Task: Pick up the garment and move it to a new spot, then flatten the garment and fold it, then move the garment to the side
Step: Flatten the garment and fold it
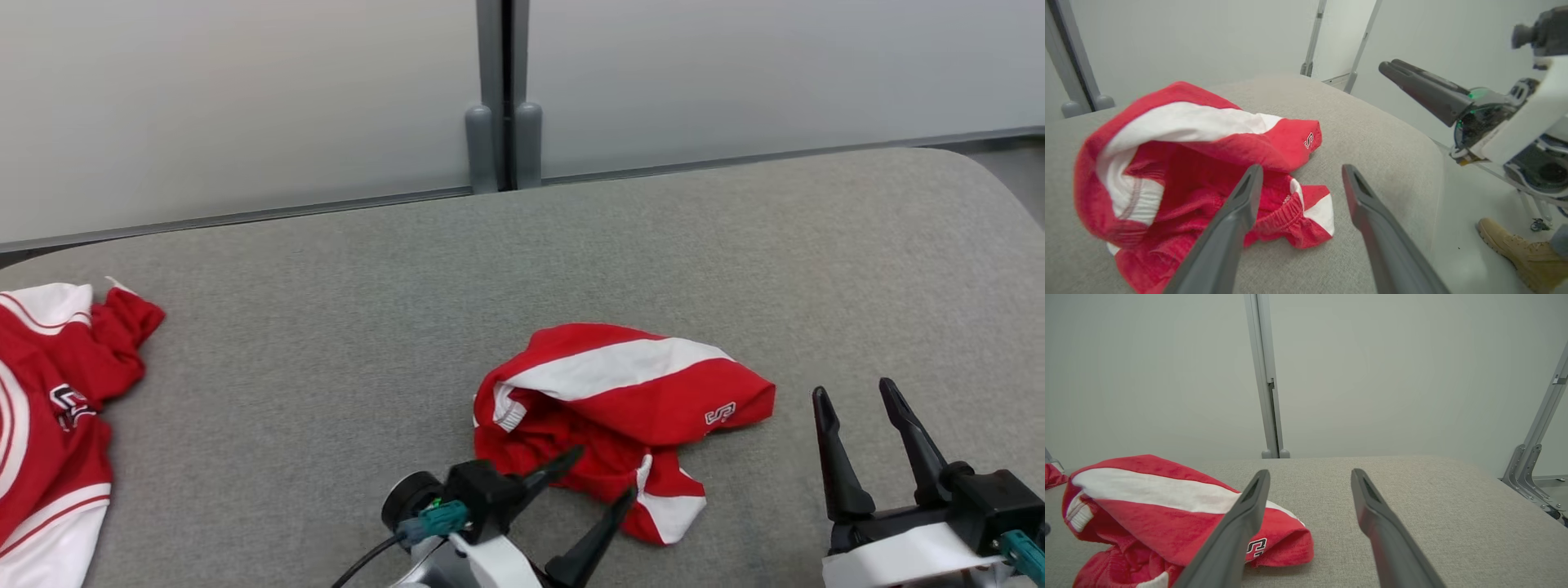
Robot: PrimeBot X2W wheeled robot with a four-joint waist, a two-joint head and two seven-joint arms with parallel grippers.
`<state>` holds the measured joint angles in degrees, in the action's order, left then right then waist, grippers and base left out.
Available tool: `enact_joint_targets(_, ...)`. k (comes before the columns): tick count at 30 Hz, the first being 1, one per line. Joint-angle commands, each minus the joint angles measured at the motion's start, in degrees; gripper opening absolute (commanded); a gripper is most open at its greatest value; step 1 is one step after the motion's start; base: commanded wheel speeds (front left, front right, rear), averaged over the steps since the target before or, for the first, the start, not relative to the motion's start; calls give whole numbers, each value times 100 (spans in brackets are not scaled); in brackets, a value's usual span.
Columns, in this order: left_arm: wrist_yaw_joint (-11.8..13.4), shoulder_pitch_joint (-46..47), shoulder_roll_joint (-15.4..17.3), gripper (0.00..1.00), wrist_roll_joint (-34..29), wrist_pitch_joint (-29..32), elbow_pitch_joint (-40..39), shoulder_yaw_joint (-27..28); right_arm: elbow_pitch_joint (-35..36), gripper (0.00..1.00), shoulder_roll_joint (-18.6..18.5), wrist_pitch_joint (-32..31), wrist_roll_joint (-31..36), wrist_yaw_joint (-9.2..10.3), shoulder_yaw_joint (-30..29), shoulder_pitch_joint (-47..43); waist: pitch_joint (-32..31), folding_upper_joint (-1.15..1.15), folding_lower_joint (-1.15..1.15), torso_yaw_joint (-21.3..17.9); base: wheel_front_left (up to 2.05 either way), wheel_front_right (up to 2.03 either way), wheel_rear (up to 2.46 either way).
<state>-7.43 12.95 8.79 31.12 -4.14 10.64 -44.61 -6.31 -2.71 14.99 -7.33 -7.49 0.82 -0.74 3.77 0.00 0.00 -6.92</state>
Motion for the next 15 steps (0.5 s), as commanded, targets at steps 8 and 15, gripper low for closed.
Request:
enact_joint_targets(8,77,696,97,100,237,589,611,-539,10,100,-31,30,-198,-1,-54,117,336,0,0,-611,0,0,0)
enact_joint_targets(15,297,908,114,100,276,1104,955,-554,9,100,-32,30,-307,-1,-25,152,426,0,0,-775,0,0,0)
